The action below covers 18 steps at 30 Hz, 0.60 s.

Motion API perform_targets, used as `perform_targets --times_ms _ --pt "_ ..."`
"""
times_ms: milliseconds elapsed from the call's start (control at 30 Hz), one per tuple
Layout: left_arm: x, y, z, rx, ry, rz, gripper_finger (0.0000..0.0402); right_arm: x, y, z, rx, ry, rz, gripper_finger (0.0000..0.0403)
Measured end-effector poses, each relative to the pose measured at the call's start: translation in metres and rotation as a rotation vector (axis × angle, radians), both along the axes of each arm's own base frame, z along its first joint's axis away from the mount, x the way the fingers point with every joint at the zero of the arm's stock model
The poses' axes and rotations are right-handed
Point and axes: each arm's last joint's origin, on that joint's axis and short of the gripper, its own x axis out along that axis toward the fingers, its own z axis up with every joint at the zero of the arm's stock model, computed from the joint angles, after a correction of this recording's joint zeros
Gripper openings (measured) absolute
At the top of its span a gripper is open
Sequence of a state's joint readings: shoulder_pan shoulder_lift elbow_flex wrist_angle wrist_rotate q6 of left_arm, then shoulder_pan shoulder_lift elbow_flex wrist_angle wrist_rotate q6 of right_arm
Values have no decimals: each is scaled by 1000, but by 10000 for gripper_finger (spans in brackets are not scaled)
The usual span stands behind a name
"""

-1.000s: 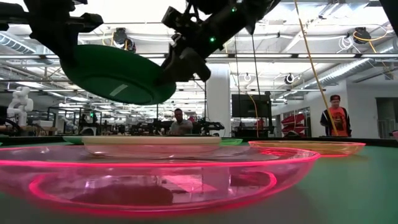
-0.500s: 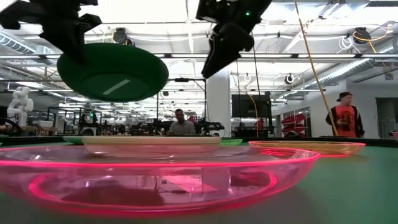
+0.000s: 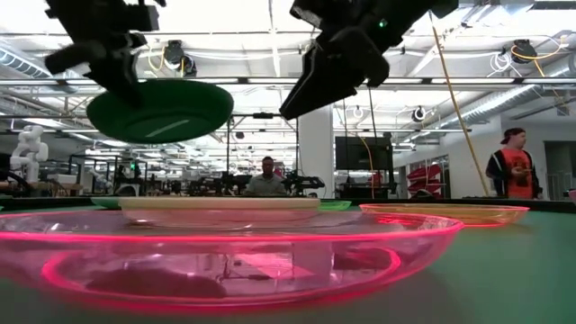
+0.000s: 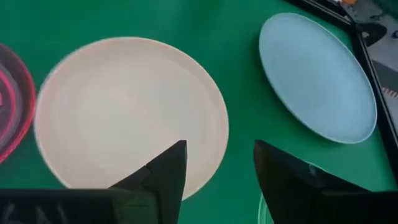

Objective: Stack plastic plates
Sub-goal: Stack the dark green plate on the light blue plate

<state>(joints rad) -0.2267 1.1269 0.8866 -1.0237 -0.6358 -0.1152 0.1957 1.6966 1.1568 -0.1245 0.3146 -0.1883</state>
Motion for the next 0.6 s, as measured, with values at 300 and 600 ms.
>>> perform_targets --times_ms 300,600 --pt "10 17 -42 33 70 29 15 -1 3 2 -45 3 51 154" --pt "15 37 -60 -59 45 68 15 -3 3 0 -44 26 46 144"
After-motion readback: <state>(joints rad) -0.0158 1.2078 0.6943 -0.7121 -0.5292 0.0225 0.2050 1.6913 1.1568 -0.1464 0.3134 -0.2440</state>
